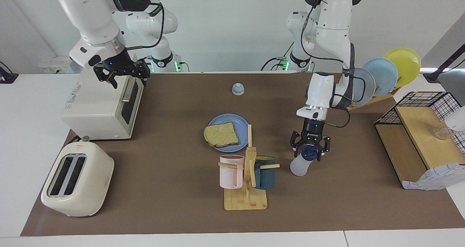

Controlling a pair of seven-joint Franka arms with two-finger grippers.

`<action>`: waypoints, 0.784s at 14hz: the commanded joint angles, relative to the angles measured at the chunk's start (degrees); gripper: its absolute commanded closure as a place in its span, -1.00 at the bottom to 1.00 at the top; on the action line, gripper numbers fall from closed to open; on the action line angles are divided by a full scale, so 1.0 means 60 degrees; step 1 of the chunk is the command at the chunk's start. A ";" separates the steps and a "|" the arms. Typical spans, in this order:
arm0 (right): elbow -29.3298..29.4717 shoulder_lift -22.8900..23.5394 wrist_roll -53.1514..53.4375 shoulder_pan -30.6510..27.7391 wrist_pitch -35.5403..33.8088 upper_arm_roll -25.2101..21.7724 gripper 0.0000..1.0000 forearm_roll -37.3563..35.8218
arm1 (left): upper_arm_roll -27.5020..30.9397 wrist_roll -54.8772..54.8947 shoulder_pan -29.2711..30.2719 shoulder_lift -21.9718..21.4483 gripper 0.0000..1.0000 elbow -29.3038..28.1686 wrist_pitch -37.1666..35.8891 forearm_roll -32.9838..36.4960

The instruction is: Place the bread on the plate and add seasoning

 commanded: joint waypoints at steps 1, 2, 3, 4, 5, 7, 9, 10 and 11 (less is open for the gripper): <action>-0.0043 -0.0130 -0.0147 -0.0162 0.0083 0.0019 -1.00 0.0256 | -0.0103 0.0079 -0.0175 -0.1593 -1.00 -0.1404 -0.0718 0.0140; 0.0001 -0.0159 -0.0147 -0.0133 0.0083 0.0019 -1.00 0.0300 | -0.0103 -0.0096 -0.0481 -0.2002 -1.00 -0.1435 -0.1564 0.0140; 0.0132 -0.0159 -0.0147 -0.0132 0.0054 0.0005 -1.00 0.0271 | -0.0132 -0.0663 -0.0832 -0.2398 -1.00 -0.1377 -0.2588 0.0140; 0.0162 -0.0159 -0.0147 -0.0161 0.0039 -0.0010 -1.00 0.0271 | -0.0132 -0.1481 -0.1358 -0.2750 -1.00 -0.1260 -0.3497 0.0140; 0.0148 -0.0159 -0.0147 -0.0205 0.0039 -0.0010 -1.00 0.0271 | -0.0132 -0.2171 -0.1711 -0.3014 -1.00 -0.1027 -0.4159 0.0140; 0.0148 -0.0145 -0.0132 -0.0250 0.0083 0.0004 -1.00 0.0256 | -0.0176 -0.3155 -0.2225 -0.3411 -1.00 -0.0180 -0.6234 0.0081; 0.0162 -0.0145 -0.0132 -0.0250 0.0068 0.0019 -1.00 0.0271 | -0.0264 -0.3218 -0.2374 -0.3427 -1.00 0.1253 -0.8898 -0.0239; 0.0148 -0.0145 -0.0147 -0.0279 0.0054 0.0005 -1.00 0.0271 | -0.0279 -0.3102 -0.2374 -0.3427 -1.00 0.2000 -1.0101 -0.0676; 0.0148 -0.0145 -0.0147 -0.0293 0.0025 0.0005 -1.00 0.0271 | -0.0279 -0.2607 -0.2359 -0.3413 -1.00 0.2689 -1.1142 -0.1072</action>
